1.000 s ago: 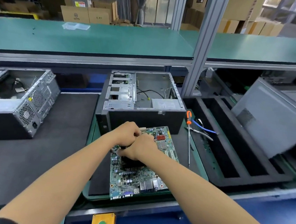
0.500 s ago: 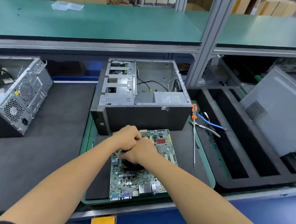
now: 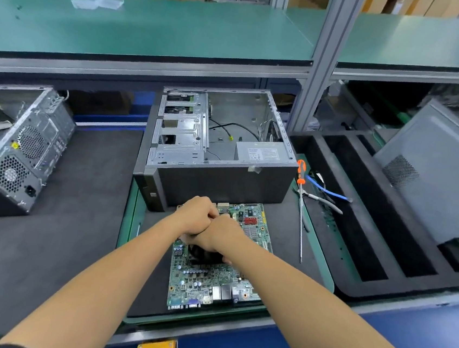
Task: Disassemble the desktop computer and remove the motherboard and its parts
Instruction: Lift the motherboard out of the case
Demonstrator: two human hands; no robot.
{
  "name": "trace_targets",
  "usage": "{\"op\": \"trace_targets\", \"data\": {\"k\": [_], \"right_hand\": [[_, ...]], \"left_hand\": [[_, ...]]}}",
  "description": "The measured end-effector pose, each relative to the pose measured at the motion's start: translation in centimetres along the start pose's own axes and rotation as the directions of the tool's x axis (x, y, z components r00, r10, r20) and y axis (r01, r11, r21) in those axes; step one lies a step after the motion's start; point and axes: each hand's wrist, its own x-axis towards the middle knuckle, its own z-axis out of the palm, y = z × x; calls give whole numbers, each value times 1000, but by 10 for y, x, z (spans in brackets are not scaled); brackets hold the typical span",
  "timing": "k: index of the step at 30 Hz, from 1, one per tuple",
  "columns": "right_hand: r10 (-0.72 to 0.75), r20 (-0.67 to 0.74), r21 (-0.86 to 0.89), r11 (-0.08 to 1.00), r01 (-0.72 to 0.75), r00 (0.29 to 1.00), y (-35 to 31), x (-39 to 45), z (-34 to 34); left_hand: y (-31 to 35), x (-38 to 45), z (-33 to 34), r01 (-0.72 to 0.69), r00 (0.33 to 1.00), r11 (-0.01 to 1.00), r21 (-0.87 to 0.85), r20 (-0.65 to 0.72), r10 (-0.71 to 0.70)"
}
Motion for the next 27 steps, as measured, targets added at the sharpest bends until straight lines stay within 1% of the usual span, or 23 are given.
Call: {"op": "trace_targets", "data": {"k": [2, 4, 6, 10, 13, 17, 20, 24, 27], "right_hand": [[-16, 1, -9, 1000, 16, 1000, 4, 0, -7], [-40, 34, -69, 997, 42, 999, 9, -2, -18], [-45, 49, -83, 995, 49, 998, 13, -4, -30], [-46, -59, -87, 995, 41, 997, 24, -12, -50], [-57, -96, -72, 996, 50, 994, 35, -19, -63], [-52, -188, -60, 997, 41, 981, 52, -27, -79], [-26, -207, -54, 998, 15, 978, 72, -31, -87], [6, -183, -60, 998, -17, 983, 107, -25, -99], [-16, -194, -2, 1000, 16, 981, 137, -18, -111]], "left_hand": [[3, -1, -3, 13, 1000, 1000, 2, -9, -13], [8, -2, -7, 16, 999, 1000, 6, -46, -15], [15, -4, -13, 11, 997, 1000, 14, -80, -10], [33, -9, -27, -21, 991, 1000, -5, -130, 21], [48, -9, -35, -58, 983, 998, -8, -177, 56], [73, -3, -38, -98, 969, 995, -7, -230, 93], [91, 8, -35, -125, 964, 992, 5, -234, 123], [112, 30, -24, -150, 967, 988, -35, -215, 139], [131, 51, -13, -154, 971, 987, -50, -195, 141]]}}
